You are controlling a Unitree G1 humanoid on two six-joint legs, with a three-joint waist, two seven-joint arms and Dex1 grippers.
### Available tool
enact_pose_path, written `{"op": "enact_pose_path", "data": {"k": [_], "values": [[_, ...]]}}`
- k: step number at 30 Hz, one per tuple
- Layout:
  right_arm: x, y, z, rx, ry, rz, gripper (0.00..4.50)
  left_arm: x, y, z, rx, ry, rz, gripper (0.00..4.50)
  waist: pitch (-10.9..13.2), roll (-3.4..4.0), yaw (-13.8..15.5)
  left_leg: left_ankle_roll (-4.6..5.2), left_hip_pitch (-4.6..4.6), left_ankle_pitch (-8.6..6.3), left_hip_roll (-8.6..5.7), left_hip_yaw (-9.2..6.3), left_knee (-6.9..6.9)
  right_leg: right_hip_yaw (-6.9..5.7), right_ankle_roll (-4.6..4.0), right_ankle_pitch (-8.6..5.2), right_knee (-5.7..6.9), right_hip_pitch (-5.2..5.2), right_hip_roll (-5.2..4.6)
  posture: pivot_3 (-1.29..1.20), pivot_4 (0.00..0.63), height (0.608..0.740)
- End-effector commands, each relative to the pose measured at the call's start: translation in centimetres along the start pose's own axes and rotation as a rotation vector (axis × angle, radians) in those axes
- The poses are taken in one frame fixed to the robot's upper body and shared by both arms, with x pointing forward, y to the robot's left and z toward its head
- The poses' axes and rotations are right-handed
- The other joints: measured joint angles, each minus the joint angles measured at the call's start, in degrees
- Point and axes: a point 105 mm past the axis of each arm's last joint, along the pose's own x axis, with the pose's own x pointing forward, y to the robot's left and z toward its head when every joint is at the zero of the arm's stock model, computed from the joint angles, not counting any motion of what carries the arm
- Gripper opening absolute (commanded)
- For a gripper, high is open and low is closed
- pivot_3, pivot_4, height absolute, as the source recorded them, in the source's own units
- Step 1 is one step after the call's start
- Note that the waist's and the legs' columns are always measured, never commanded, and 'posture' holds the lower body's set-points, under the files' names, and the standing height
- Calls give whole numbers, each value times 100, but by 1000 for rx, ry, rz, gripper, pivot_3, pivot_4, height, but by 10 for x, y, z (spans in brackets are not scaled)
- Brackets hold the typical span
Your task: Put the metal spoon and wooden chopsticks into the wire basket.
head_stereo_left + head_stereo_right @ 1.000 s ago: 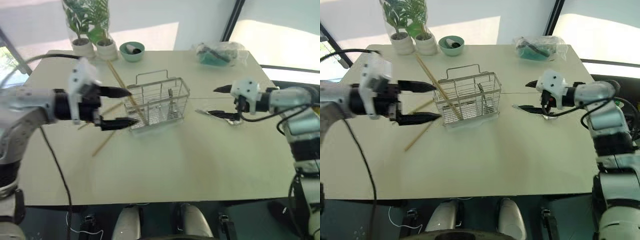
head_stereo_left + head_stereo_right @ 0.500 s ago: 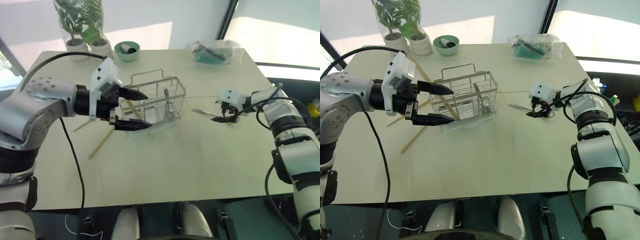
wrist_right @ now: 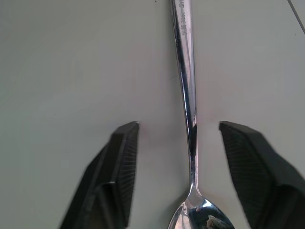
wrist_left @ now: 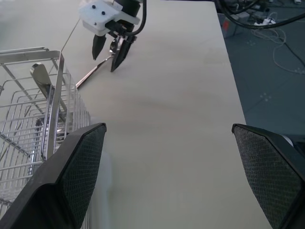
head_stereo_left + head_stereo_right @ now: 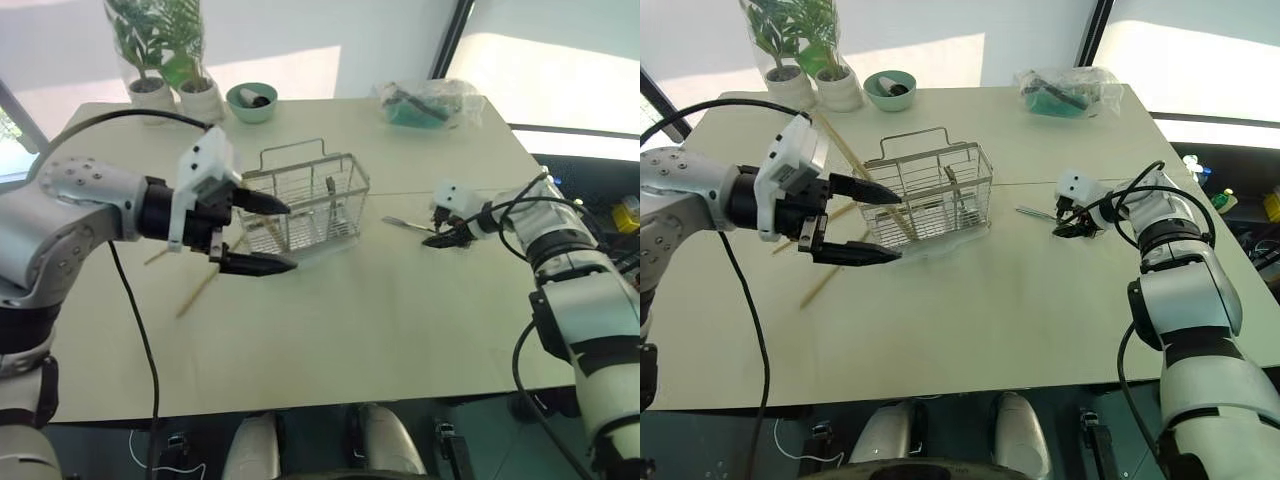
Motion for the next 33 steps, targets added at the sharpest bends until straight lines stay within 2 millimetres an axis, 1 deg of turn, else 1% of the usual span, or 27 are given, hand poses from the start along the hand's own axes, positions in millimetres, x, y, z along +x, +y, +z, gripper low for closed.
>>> {"op": "enact_pose_path", "data": {"k": [1,7,14,21,23,33], "values": [[-8,-9,14,-62,-37,-30,854,-6,3,13,54,-32,36,4500,0,0,13,0,0,0,0,0,0,0,0,0,0,1,0,0,150,717],[-8,-11,23,-55,-68,-39,854,-6,11,17,55,-59,60,4500,0,0,11,-1,0,0,-2,-1,2,0,2,1,-1,4,0,0,150,717],[-7,-11,20,-92,-26,-45,854,-5,15,21,66,-77,71,4500,0,1,14,-2,1,1,-1,-1,2,0,4,2,0,4,0,0,150,717],[-7,-19,16,-123,4,-118,854,-6,14,21,67,-76,77,4500,1,1,8,-2,1,1,-1,-1,2,0,5,2,0,4,0,0,150,717],[-6,-18,12,-110,25,-114,854,-7,14,21,66,-76,81,4500,0,1,9,-2,1,1,-1,-1,2,0,5,2,1,4,0,0,150,717],[-4,-15,12,-100,38,-90,854,-9,14,25,74,-78,98,4500,0,1,11,-3,1,1,-1,-1,2,0,6,3,1,4,0,0,150,717]]}}
